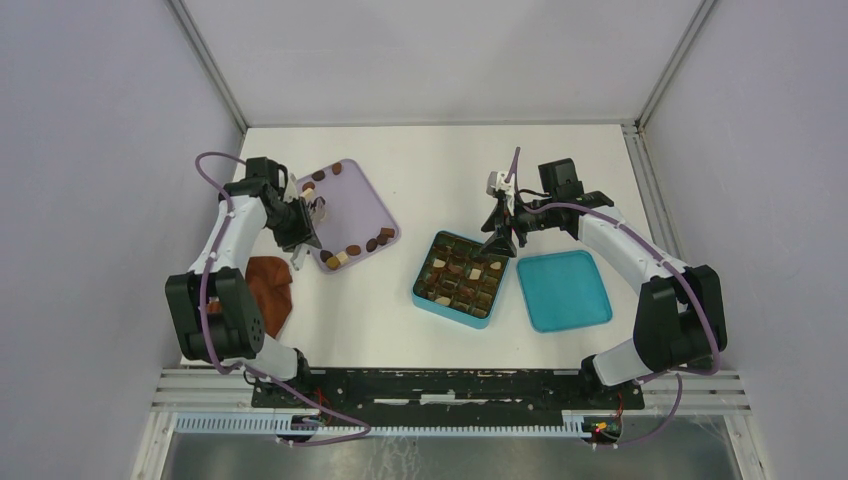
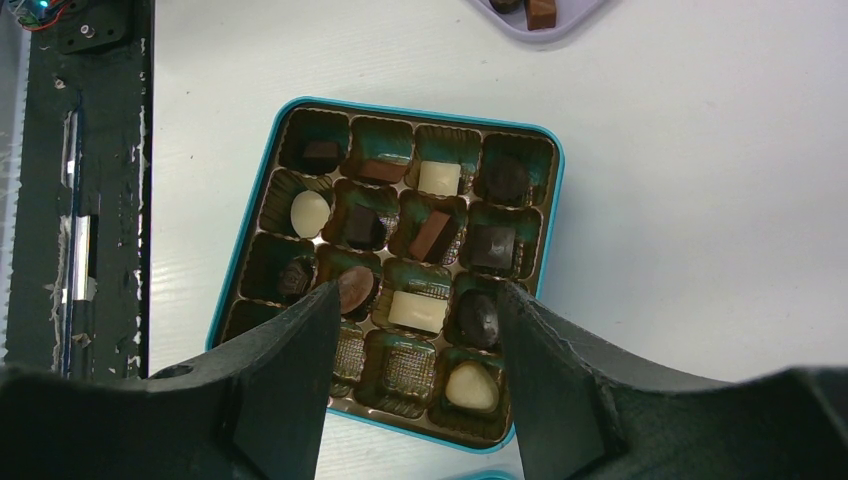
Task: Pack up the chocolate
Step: Pick up the fake chocolate from the plate.
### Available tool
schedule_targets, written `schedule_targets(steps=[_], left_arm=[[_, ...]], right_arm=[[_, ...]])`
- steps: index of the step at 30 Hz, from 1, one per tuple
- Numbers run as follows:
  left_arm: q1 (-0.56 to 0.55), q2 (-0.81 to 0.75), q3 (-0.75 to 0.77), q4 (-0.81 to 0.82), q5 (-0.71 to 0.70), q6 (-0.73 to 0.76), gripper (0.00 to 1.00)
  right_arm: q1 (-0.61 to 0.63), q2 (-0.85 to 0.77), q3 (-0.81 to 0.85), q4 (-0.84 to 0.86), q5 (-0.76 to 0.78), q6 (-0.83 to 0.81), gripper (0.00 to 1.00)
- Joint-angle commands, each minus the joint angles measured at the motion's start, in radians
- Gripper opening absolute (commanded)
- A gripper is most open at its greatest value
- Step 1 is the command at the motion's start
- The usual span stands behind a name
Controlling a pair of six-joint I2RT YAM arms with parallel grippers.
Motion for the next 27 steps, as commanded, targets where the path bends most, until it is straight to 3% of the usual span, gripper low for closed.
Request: schedule_targets(steps=[1,18,27], left_arm=[[-0.006,-0.008,0.019,0.016,0.010,0.008,0.03],[-0.054,-0.066,0.039,-0.012,0.058,-0.005,0.02],[-0.188,-0.011,0.043,0.015,0.071,-0.039,0.04]], right_arm=[[-0.004,0.004,0.035,-0.004,-0.035,-0.022,0.64],[-0.003,0.005,0.035,-0.004,-0.037,-0.022,0.64],[-0.004,0.007,0.035,-0.005,-0.035,-0.025,0.64]])
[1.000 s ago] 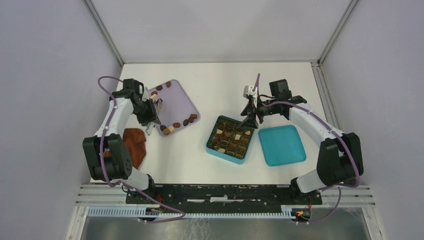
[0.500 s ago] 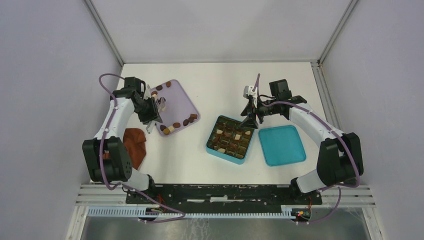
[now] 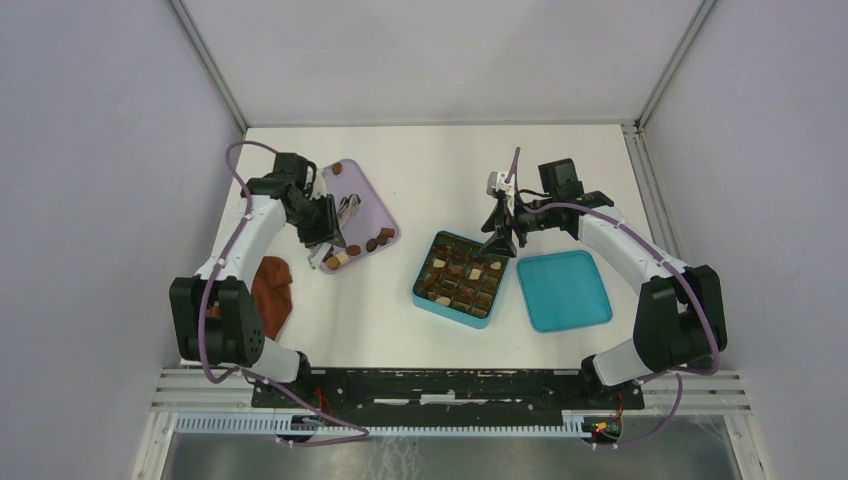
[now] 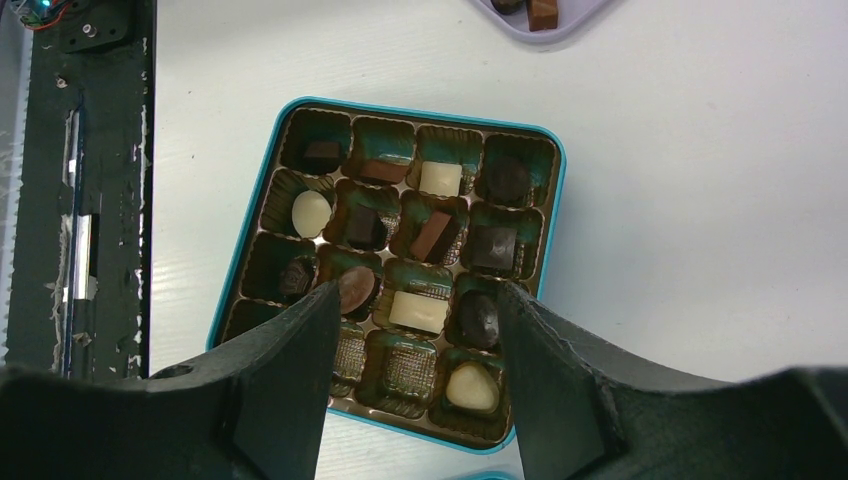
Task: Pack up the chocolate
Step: Pick up the fake chocolate from the plate.
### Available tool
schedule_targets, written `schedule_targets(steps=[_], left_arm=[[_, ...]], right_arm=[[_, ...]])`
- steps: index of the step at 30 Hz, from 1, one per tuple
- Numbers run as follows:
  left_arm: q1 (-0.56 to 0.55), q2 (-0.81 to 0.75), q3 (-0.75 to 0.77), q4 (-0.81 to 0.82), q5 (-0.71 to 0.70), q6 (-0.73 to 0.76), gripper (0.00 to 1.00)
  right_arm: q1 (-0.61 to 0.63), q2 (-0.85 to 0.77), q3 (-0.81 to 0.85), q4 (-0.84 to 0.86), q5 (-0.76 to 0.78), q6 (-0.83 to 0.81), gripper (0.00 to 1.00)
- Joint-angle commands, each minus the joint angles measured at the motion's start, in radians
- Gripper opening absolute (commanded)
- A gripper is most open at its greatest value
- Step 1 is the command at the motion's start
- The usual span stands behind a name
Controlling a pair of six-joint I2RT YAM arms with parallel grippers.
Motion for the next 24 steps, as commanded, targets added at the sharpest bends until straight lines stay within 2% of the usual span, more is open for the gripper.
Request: schedule_targets(steps=[1,9,17,24], left_arm=[[-0.053,0.033,0.020,0.029,0.011,-0.041,0.04],[-0.112,0.084,0.039,0.015,-0.073,-0.054,0.15],[-0.131,0.103,0.058,0.007,-0.126,-0.059,0.38],[-0.131,0.121,0.080,0.009,-0.145,-0.055,0.46]], right_arm=[[-0.003,0.006,0.035,-0.003,-0.032,-0.021,0.64],[-0.003,0.011,0.038,-0.010,-0.033,-0.027,0.64],[-0.004,0.012,0.039,-0.015,-0.033,-0.030,0.64],[-0.005,0.012,0.039,-0.017,-0.033,-0.033,0.64]])
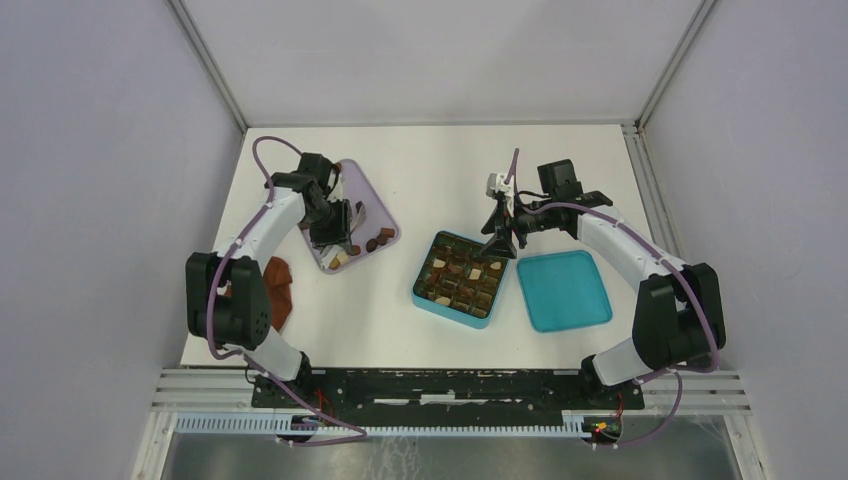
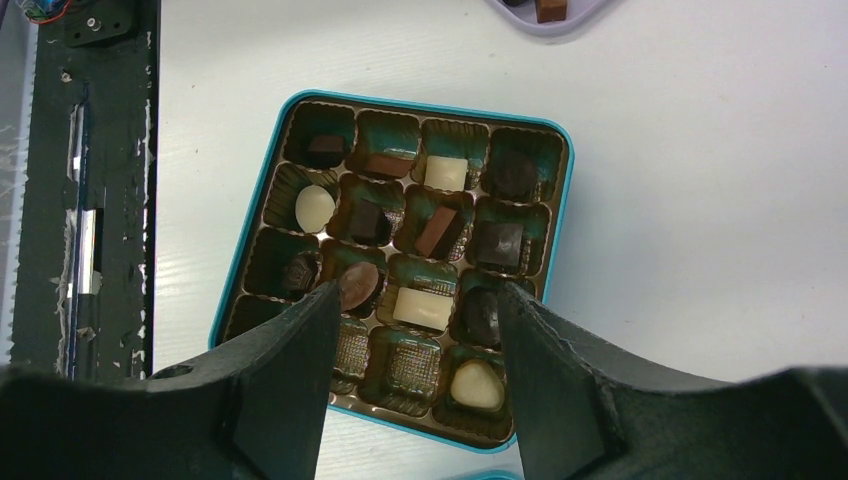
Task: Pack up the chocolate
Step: Pick up the fake chocolate from the plate.
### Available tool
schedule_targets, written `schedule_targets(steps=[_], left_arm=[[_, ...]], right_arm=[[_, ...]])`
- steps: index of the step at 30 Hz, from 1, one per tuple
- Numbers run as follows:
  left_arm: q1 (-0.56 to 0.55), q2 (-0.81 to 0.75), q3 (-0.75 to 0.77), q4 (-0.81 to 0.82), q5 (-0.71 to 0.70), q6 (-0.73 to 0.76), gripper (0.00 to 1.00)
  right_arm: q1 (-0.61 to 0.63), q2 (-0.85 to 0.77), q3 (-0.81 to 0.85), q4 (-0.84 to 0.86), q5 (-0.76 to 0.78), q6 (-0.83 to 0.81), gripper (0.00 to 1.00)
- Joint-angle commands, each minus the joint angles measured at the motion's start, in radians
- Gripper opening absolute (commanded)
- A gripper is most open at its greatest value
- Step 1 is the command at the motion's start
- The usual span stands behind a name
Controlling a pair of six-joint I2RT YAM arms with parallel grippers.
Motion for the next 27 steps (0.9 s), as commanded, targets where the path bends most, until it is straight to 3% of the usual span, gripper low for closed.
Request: schedule_targets(steps=[1,13,18,21,27], left_arm=[[-0.001,0.008,0.055,0.009,-0.027,-0.055,0.46],[-0.002,0.079,0.119,0.019,-0.019,-0.062,0.45],[-0.002,0.081,0.126,0.019,-0.017,-0.061,0.32],[-0.002,0.084,0.131,0.016,-0.017,-0.062,0.04],[0.000,0.027,0.128,0.023,-0.030,-0.071,0.02]], right_arm=[[-0.005,0.001,0.039,-0.002,-0.030,-0.020,0.64],[-0.007,0.000,0.043,-0.006,-0.030,-0.025,0.64],[-0.008,0.002,0.042,-0.008,-0.032,-0.027,0.64],[-0.008,0.001,0.044,-0.009,-0.031,-0.028,0.64],[-0.009,0.003,0.043,-0.010,-0.031,-0.030,0.64]])
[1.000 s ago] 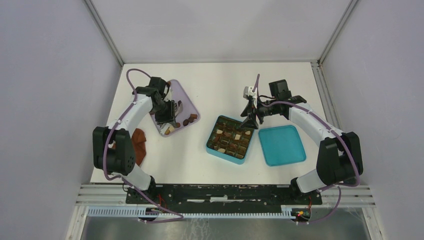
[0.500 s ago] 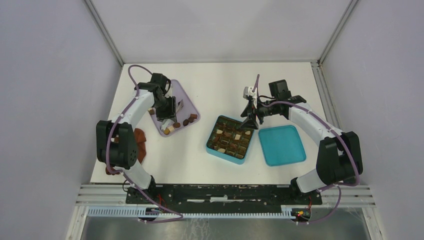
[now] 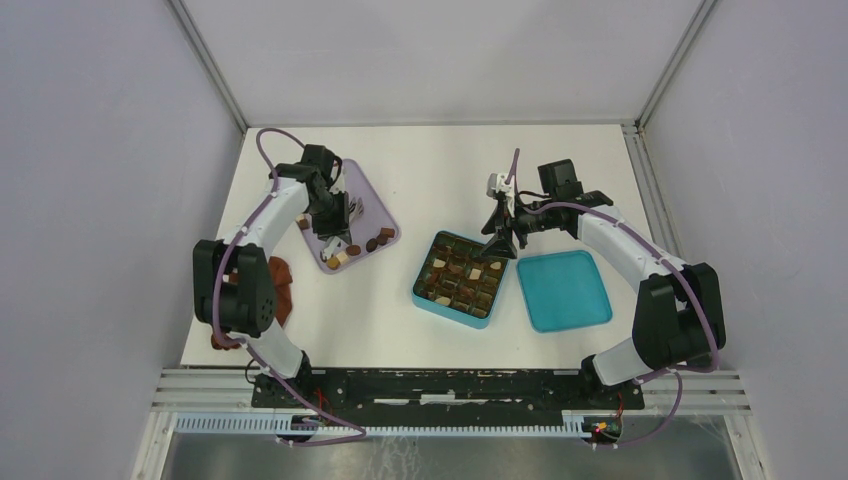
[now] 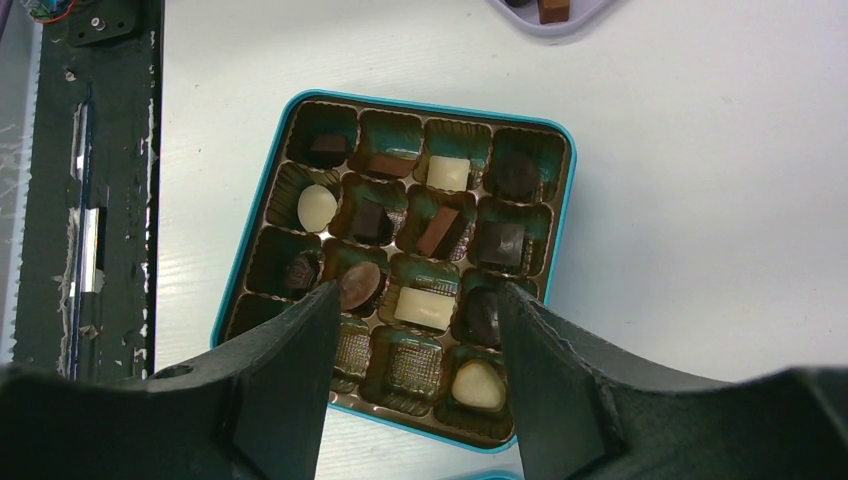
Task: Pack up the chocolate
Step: Pick up the fake chocolate from the plate.
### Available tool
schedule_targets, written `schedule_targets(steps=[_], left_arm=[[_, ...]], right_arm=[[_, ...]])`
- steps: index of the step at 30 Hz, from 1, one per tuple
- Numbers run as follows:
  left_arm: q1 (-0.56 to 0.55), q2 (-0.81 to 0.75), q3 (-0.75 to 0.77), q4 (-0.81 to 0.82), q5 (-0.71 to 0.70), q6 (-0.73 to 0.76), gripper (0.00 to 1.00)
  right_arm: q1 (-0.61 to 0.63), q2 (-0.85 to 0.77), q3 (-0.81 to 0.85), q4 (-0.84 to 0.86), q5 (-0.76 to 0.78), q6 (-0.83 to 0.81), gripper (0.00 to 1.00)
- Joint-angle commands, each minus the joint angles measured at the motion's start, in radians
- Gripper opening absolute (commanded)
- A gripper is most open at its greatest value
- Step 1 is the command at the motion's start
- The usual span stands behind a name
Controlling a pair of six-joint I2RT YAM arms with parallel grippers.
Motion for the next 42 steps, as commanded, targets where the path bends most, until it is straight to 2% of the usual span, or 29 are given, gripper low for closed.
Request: schedule_targets(steps=[1,9,14,17,20,29,35,40,42], left_arm=[[0.001,-0.067,0.041,0.023,-0.008,-0.073,0.02],[0.020,-0.218,-0.071,0.088,0.073,-0.096,0.02],[0.019,-0.362,-0.185,0.152,0.170,-0.114,0.02],[0.019,-0.435,-0.248,0.185,0.224,-0.127,0.02],[0.019,-0.497,-0.298,0.212,0.273,-0.139,0.02],[0.017,-0.641,-0.398,0.237,0.363,-0.159,0.02],[0.018,-0.699,-0.438,0.222,0.392,-0.152,0.02],[0.016,-0.730,-0.454,0.224,0.437,-0.157,0.02],[0.008,-0.748,-0.465,0.236,0.463,-0.153,0.02]], right_arm=[[-0.007,0.001,0.041,-0.003,-0.028,-0.022,0.64],[-0.008,0.006,0.038,-0.013,-0.008,-0.057,0.65],[-0.008,-0.001,0.011,0.023,0.132,-0.098,0.70],[-0.006,0.004,-0.009,0.066,0.212,-0.091,0.75],[0.008,0.033,-0.017,0.118,0.274,-0.066,0.76],[0.082,0.208,0.059,0.130,0.374,-0.021,0.72],[0.089,0.252,0.083,0.129,0.407,-0.008,0.69],[0.092,0.273,0.085,0.132,0.425,-0.007,0.62],[0.097,0.283,0.091,0.130,0.436,-0.009,0.55]])
